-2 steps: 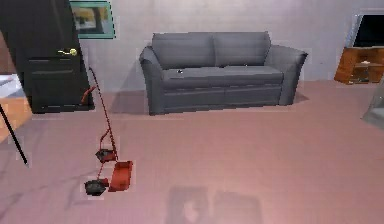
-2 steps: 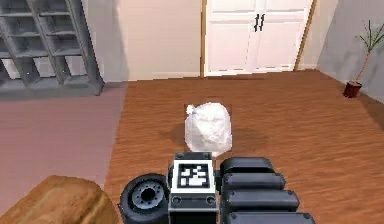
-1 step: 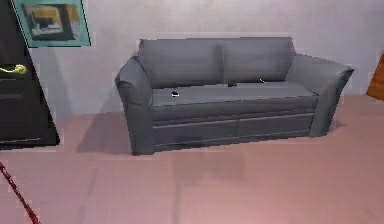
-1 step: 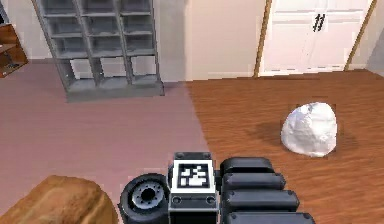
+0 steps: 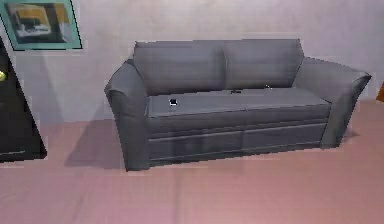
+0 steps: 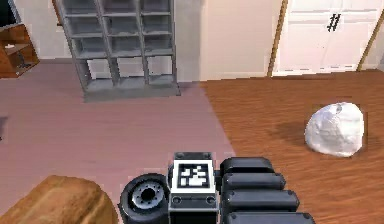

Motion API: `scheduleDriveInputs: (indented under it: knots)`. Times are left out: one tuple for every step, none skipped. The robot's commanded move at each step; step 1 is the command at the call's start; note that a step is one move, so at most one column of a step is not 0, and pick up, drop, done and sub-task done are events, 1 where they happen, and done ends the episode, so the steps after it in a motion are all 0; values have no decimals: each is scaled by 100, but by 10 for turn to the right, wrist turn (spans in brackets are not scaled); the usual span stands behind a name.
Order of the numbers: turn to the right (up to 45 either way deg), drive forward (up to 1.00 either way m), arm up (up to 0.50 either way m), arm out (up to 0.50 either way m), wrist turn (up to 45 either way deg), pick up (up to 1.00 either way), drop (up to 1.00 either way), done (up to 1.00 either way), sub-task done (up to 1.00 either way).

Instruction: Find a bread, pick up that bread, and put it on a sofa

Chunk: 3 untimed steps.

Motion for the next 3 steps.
scheduleDriveInputs:
  knots:
    - [-150,0,0,0,0,0,0,0,0]
    - [0,5,0,0,0,0,0,0,0]
    - [30,0,0,0,0,0,0,0,0]
